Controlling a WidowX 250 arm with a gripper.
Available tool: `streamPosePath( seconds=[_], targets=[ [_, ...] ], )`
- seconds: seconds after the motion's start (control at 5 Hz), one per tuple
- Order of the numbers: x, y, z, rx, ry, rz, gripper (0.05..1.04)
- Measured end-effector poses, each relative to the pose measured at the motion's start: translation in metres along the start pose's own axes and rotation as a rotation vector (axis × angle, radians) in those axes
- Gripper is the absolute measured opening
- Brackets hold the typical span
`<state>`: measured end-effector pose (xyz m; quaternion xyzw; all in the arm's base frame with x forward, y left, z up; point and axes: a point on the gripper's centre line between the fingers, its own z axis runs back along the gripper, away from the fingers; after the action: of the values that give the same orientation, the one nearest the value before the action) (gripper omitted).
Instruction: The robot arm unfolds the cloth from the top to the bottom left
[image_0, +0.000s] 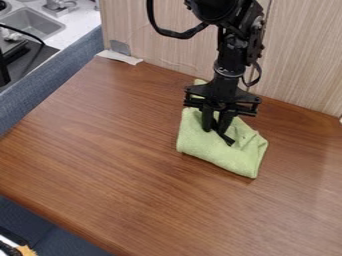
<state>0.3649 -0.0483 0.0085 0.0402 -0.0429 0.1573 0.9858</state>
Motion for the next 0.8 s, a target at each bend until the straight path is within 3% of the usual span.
streamPosePath(
  seconds=[0.2,0.4,0.8],
  targets=[
    [0.000,0.000,0.000,0.000,0.000,0.001,0.084],
    [0.000,0.002,0.009,-0.008,-0.022,0.007,0.058],
    [-0.008,0.009,0.049,-0.049,-0.106,0.023,0.056]
  ],
)
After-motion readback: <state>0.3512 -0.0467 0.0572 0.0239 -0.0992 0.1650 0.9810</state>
